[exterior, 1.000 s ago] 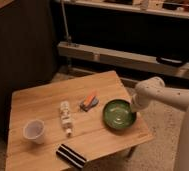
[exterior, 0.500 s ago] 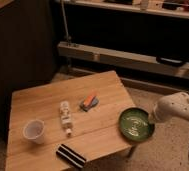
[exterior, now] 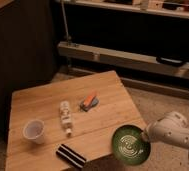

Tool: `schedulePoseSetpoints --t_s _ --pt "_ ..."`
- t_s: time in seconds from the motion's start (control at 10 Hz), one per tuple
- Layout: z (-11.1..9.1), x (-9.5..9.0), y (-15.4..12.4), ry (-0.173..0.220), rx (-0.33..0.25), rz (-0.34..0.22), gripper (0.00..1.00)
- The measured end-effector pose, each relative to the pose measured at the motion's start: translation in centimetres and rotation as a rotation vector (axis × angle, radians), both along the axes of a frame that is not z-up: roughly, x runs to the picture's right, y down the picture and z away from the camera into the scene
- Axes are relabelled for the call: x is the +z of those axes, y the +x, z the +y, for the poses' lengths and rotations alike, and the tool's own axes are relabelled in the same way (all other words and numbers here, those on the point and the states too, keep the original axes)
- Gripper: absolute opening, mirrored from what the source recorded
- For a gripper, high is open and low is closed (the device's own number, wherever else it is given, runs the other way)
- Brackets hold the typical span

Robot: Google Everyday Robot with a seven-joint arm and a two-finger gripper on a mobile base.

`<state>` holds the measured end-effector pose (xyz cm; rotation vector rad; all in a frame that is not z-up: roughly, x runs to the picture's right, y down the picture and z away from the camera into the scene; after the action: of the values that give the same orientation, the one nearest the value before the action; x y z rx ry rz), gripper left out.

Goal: Drag the ceramic bowl in a circle

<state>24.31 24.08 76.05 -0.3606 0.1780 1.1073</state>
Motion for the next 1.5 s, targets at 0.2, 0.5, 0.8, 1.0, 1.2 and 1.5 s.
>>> schedulePoseSetpoints --t_s 0.2,0.5,0.8,1.0,1.2,1.5 --pt "-1.7 -0.5 -6.0 0.032 -0.066 -0.054 0.0" --pt "-4.4 -1.4 -11.8 0.064 -0.13 -0.113 0.0" --pt "-7.3 0.2 -15.7 0.052 -0.147 -0.144 0.0" --pt "-9.8 2.9 -15.6 0.033 -0.121 -0.133 0.0" --pt "-12.5 6.2 -16.3 0.007 -0.083 -0.113 0.0" --pt "-14.9 9.1 -13.7 -0.018 0.003 -0.043 0.0"
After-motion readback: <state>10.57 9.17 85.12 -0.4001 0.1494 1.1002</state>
